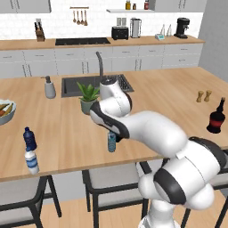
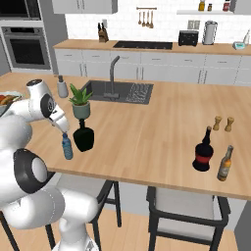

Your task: Move the plastic bottles in the middle to the plastics group, and the glass bottles in the middle to the glass group.

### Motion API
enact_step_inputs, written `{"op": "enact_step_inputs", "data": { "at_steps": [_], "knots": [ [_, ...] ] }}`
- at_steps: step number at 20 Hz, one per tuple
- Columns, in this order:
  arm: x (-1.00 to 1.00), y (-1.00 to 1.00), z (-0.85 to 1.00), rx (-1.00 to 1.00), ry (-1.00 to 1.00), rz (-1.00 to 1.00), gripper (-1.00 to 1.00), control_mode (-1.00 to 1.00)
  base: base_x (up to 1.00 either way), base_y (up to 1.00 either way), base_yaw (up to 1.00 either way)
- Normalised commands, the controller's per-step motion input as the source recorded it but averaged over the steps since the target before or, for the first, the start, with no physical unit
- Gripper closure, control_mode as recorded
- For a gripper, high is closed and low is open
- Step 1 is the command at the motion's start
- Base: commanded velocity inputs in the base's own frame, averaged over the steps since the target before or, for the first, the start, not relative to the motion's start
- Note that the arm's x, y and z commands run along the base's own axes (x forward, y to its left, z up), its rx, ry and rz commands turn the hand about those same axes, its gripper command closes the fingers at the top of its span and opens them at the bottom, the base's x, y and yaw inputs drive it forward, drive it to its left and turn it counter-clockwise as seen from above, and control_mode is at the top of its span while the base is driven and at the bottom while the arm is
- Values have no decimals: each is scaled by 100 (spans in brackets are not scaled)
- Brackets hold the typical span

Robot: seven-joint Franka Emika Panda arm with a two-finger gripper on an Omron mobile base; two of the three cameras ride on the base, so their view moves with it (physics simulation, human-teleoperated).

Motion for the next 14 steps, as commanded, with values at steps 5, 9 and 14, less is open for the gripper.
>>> {"op": "enact_step_inputs", "data": {
  "at_steps": [5,9,14],
  "knots": [
    [12,0,-22,0,0,0,-100,-100,0,0,0],
    [2,-9,-37,0,0,0,-100,-100,0,0,0],
    [0,-10,-37,0,0,0,-100,-100,0,0,0]
  ]
}}
